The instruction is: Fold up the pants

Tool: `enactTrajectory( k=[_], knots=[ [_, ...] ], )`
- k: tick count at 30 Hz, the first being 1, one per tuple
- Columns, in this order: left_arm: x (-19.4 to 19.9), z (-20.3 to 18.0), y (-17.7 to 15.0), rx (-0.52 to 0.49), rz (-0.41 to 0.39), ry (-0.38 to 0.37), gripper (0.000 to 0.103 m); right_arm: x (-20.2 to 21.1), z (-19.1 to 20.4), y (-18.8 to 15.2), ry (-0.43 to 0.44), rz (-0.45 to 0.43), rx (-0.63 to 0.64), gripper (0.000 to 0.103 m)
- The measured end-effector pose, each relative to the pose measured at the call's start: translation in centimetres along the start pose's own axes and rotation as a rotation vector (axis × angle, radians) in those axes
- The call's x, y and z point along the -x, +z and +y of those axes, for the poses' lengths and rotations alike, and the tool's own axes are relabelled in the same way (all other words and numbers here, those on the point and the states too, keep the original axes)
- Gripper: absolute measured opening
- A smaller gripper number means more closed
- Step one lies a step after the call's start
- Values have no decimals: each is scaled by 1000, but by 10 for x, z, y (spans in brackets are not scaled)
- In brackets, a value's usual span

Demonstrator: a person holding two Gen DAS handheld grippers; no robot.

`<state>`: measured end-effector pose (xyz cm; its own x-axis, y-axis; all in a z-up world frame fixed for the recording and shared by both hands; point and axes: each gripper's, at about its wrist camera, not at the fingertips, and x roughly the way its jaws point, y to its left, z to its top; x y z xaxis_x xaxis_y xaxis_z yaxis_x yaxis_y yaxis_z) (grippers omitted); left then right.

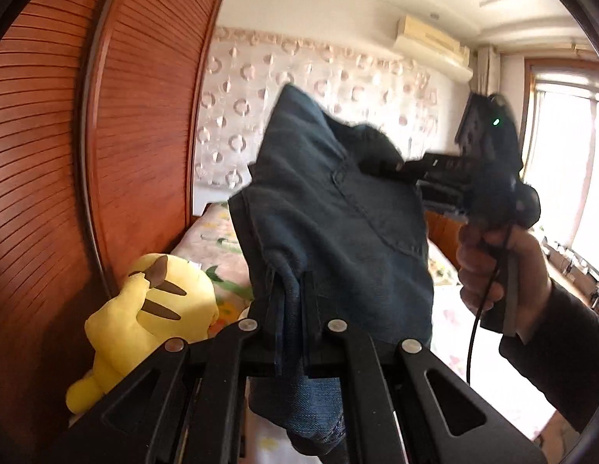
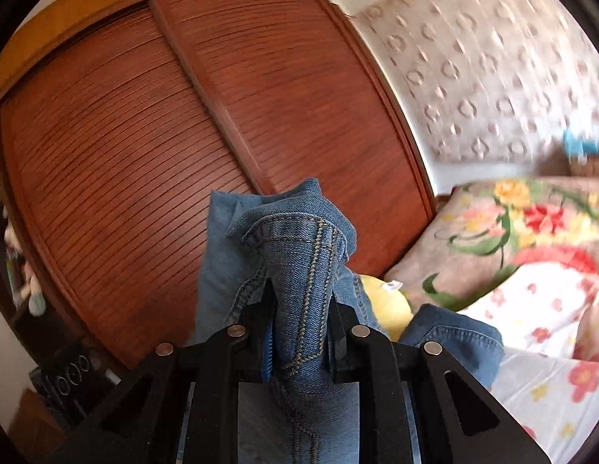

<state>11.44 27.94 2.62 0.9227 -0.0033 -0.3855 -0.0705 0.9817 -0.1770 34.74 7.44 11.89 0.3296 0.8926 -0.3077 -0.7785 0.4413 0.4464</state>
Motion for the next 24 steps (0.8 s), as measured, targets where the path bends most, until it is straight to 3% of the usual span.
enactTrajectory(
  k=[5,7,9,11,16,19,24],
  knots=[
    [-104,6,-30,6,211,-3,7,-50,-126,-32,-128,129,-137,22],
    [-119,3,-38,9,233,-3,7,-51,-156,-35,-141,153,-168,27],
    [-128,1,-38,1,228,12,7,-48,-172,-28,-164,159,-158,40],
    [-139,3,-37,1,241,20,7,-45,-180,-17,-242,186,-109,51],
    [-158,2,-41,-23,287,57,7,-43,-156,2,-387,154,50,52],
    [-161,4,-42,-20,296,53,7,-49,-146,-15,-376,216,106,32],
    [-157,1,-42,-27,274,55,7,-80,-143,-26,-452,244,121,30]
  ],
)
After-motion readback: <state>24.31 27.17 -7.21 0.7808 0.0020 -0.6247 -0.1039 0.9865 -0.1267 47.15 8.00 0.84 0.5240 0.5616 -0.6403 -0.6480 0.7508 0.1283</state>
